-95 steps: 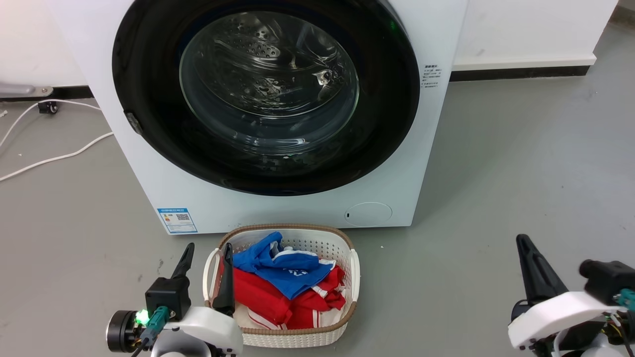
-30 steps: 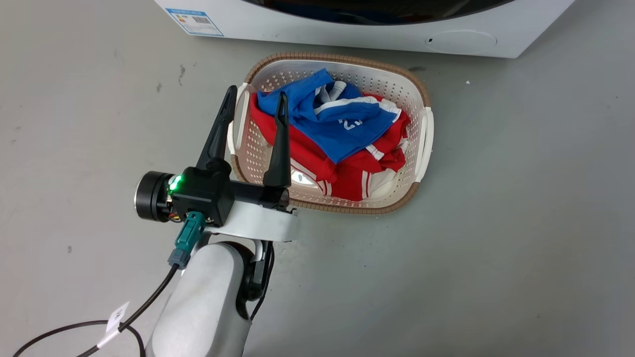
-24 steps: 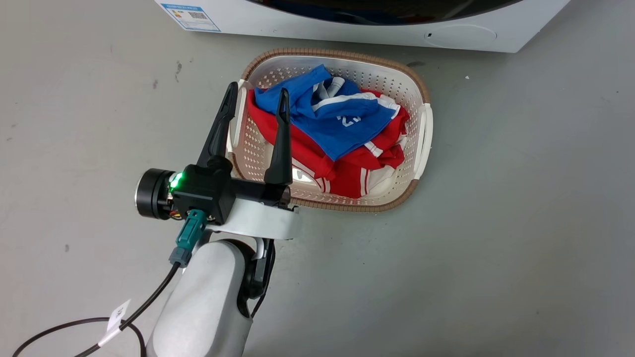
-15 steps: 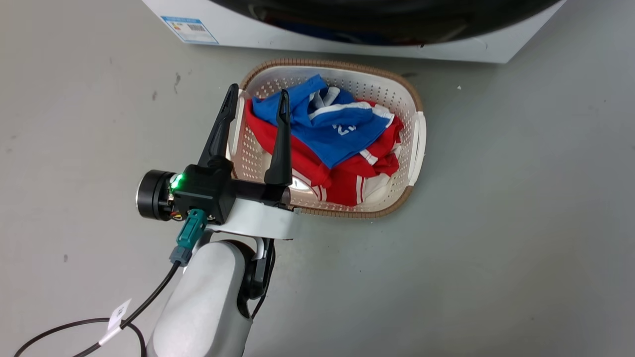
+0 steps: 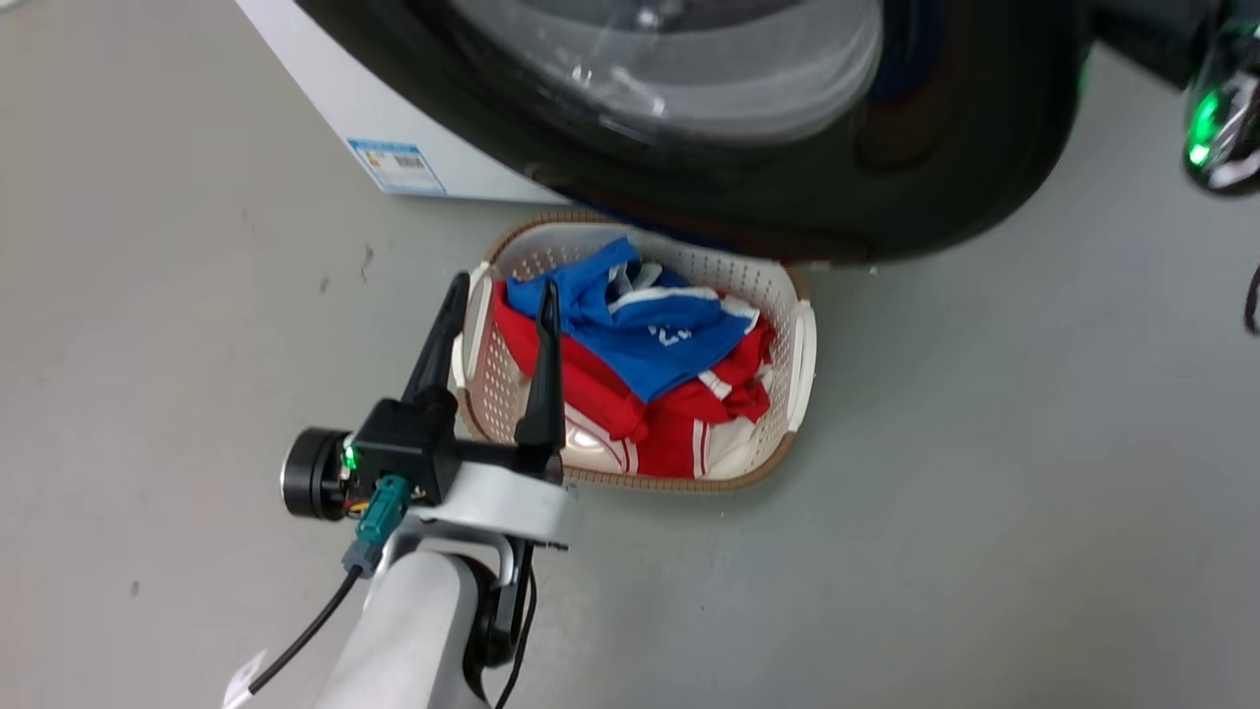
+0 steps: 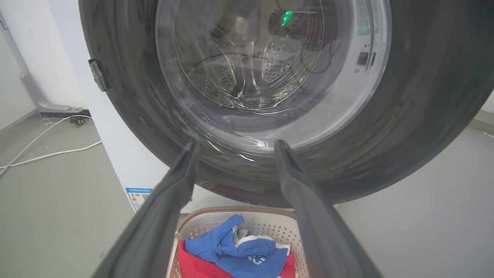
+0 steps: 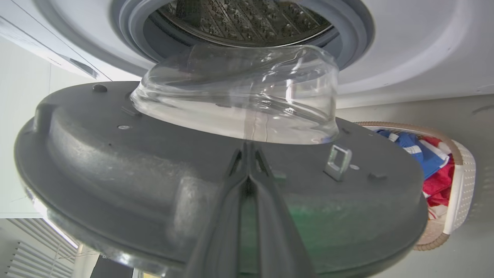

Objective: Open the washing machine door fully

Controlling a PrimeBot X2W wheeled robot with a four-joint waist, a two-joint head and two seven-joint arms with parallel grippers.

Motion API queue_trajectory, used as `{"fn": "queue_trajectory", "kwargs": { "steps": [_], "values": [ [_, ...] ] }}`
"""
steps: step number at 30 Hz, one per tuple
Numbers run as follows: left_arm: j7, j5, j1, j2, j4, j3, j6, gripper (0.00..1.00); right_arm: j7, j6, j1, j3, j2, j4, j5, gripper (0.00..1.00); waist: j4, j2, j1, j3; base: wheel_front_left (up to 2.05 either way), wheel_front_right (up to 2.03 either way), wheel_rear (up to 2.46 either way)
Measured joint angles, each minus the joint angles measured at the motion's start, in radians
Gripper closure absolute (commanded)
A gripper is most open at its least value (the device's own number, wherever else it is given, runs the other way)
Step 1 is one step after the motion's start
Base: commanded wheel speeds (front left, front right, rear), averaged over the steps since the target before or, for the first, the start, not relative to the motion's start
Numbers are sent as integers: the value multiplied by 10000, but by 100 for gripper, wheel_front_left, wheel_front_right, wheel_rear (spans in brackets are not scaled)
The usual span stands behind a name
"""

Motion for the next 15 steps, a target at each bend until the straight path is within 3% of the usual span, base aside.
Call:
{"fn": "queue_trajectory", "kwargs": {
  "steps": [15],
  "values": [
    [0,-79,1375,-2,529,25,-410,0,1131,2,2925,433,1112,-1818,234,100,58,0,-2,-1763,0,0,0]
  ]
}}
